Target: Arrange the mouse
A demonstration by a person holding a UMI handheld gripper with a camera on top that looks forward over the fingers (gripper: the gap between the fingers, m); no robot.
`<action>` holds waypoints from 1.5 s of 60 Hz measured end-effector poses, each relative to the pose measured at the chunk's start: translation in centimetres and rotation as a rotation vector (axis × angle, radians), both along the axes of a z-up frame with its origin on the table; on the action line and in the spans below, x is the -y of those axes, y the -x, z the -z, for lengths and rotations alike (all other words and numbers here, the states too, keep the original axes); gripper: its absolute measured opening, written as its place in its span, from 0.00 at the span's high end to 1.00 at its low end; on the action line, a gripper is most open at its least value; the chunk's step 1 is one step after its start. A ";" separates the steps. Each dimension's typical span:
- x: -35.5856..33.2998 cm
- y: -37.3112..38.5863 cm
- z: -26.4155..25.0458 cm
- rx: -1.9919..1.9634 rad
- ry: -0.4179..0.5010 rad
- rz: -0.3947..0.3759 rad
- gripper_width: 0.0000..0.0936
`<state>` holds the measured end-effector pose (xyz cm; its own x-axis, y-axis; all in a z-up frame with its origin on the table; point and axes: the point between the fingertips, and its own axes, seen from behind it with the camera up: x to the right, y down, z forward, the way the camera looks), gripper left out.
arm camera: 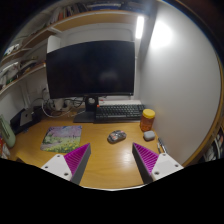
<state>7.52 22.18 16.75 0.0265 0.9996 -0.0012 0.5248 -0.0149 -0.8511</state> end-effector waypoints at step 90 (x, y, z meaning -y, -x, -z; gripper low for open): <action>-0.4 23.8 17.8 0.092 -0.035 0.039 0.07</action>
<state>-16.26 22.60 -1.08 0.0642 0.9972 0.0382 0.6005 -0.0080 -0.7996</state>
